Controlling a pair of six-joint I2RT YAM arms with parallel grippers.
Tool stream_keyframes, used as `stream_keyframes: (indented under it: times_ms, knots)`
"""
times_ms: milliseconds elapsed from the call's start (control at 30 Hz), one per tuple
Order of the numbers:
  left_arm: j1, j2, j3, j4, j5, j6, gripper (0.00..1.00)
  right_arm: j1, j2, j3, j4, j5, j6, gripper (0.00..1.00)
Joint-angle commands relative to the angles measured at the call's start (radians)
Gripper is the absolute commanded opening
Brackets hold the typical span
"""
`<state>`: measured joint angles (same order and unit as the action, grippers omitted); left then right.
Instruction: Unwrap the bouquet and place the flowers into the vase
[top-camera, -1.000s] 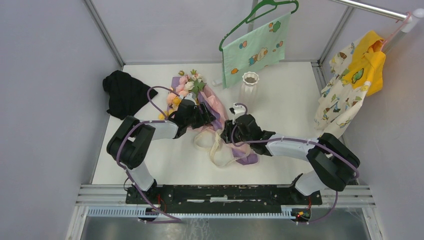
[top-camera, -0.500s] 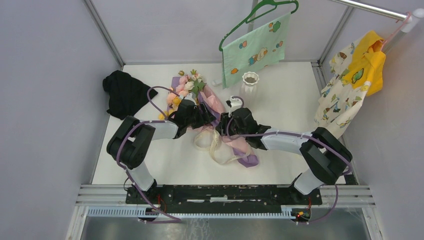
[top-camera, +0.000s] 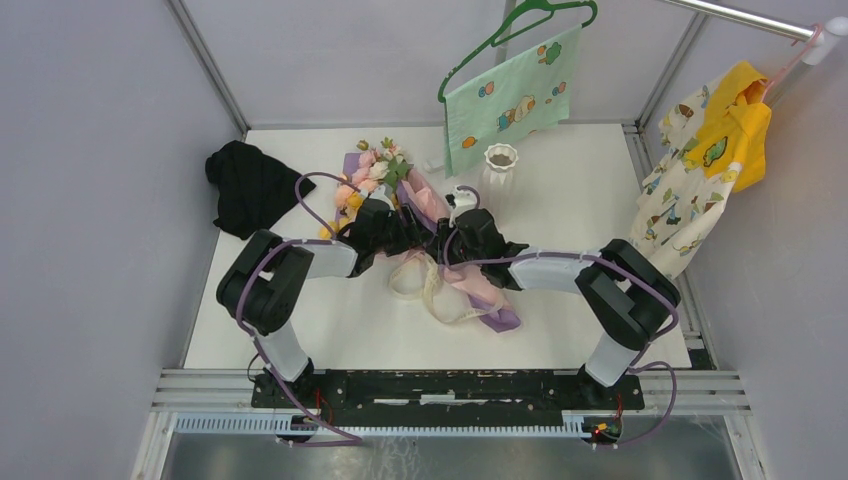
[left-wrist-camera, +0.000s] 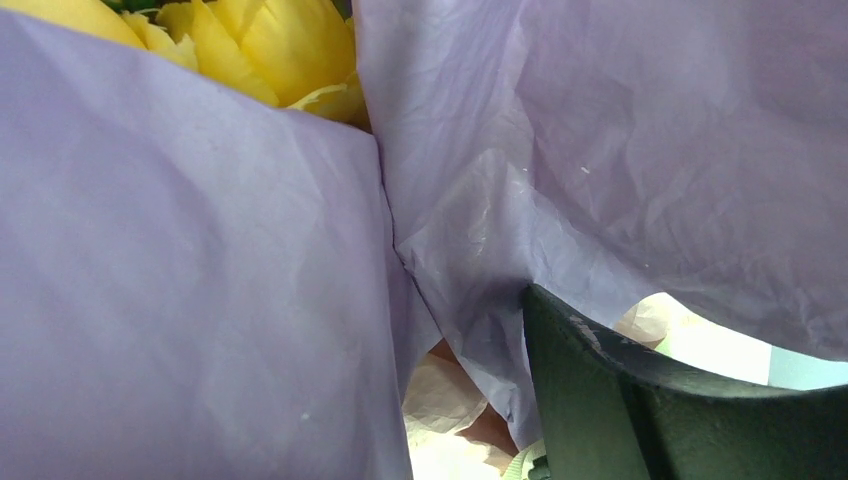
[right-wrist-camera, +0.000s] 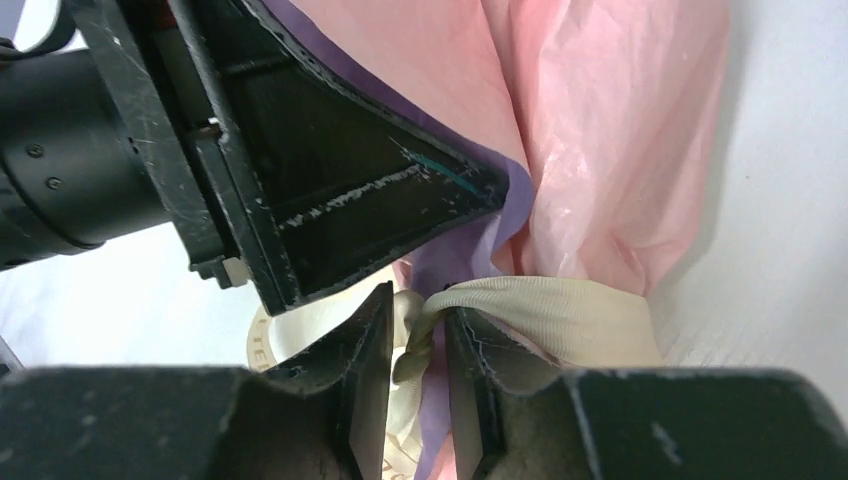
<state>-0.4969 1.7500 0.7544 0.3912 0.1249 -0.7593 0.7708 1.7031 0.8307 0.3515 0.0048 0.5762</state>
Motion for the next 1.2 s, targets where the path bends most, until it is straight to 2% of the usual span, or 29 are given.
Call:
stream_keyframes:
  times_ms: [0, 267, 433, 667, 800, 1167]
  knots:
    - [-0.002, 0.052, -0.016, -0.074, 0.009, -0.013, 0.76, 0.0, -0.061, 0.044, 0.099, -0.034, 0.007, 0.31]
    - [0.0, 0.07, -0.013, -0.073, 0.006, -0.009, 0.76, -0.001, -0.209, 0.046, 0.117, -0.06, -0.028, 0.38]
    - [-0.001, 0.087, -0.01, -0.068, 0.007, -0.012, 0.76, -0.001, -0.269, 0.047, 0.119, -0.078, -0.038, 0.39]
    - [-0.001, 0.113, -0.005, -0.068, 0.006, -0.011, 0.76, 0.0, -0.435, 0.084, 0.062, -0.079, -0.093, 0.34]
    - [0.0, 0.129, 0.002, -0.069, 0.005, -0.013, 0.76, 0.001, -0.575, 0.114, -0.005, -0.045, -0.149, 0.27]
    - [-0.001, 0.146, 0.011, -0.094, -0.019, -0.006, 0.76, 0.001, -0.886, 0.23, -0.185, 0.146, -0.312, 0.2]
